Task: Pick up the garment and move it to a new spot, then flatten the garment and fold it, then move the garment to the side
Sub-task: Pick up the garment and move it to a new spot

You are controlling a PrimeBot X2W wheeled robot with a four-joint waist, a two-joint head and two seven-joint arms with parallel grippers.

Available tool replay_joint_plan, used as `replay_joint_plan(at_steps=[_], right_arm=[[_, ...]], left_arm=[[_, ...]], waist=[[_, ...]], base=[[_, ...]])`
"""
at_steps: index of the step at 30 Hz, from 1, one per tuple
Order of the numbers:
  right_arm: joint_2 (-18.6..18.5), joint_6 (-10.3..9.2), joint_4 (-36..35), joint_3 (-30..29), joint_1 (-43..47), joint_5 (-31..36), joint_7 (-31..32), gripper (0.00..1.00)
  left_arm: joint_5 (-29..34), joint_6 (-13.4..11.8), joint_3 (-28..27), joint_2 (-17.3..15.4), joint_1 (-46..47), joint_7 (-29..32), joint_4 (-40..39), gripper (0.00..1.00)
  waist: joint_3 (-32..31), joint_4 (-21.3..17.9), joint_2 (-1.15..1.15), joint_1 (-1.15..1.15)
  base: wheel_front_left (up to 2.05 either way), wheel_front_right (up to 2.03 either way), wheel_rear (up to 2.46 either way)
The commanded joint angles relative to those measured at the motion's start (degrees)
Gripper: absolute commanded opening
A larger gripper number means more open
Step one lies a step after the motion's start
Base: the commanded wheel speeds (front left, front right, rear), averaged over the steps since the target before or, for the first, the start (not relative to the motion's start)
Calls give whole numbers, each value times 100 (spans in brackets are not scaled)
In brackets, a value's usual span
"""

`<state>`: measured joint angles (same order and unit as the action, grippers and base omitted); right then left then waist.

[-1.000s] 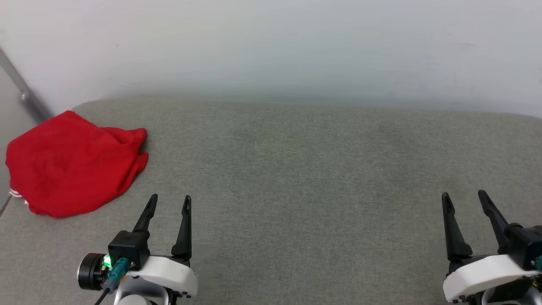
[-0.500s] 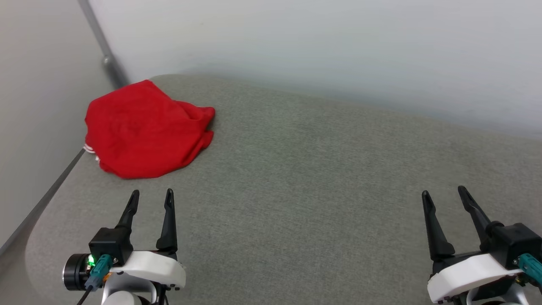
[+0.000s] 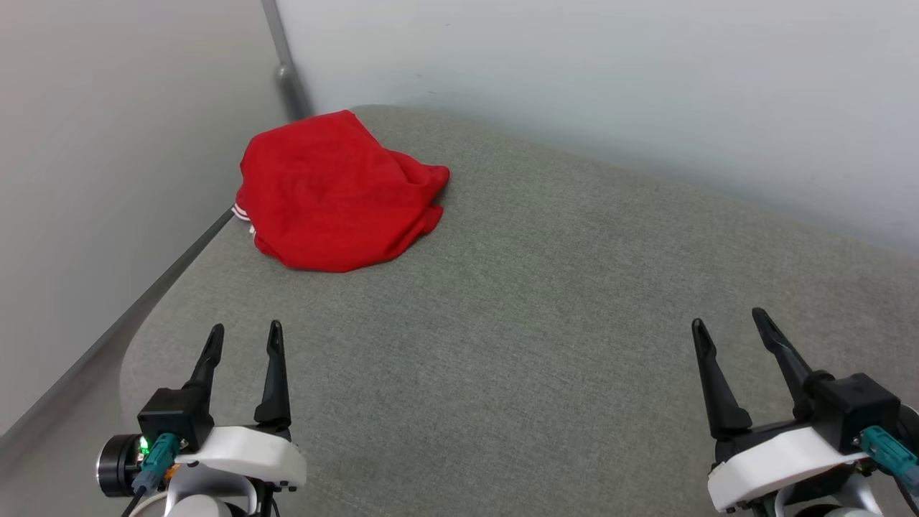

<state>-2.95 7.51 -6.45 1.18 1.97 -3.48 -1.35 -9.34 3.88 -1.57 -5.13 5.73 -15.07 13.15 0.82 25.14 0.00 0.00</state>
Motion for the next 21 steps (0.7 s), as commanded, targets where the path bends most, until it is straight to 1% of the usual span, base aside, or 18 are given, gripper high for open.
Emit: replay_joint_plan(at_steps=[1, 7, 12, 17, 21], right_arm=[[9, -4, -24, 6, -80, -1, -17, 100], [10, -4, -25, -18, -85, 22, -20, 100], [9, -4, -8, -34, -139, -23, -8, 100], [9, -3, -145, -35, -255, 39, 75, 100], [8, -3, -291, -21, -429, 129, 177, 100]], left_arm=[[16, 18, 3, 6, -24, -15, 7, 100], [50, 27, 2, 23, 41, -15, 43, 100], [28, 32, -17, -29, 230, -11, 207, 100], [-149, 73, -90, -145, 861, 291, 408, 100], [-345, 116, -220, -374, 1630, 755, 568, 100]], waist=[[4, 52, 0, 0], [15, 114, 0, 0], [41, 48, 0, 0], [281, -162, 0, 0], [645, -445, 0, 0]], base=[[0, 0, 0], [0, 0, 0], [0, 0, 0], [0, 0, 0], [0, 0, 0]])
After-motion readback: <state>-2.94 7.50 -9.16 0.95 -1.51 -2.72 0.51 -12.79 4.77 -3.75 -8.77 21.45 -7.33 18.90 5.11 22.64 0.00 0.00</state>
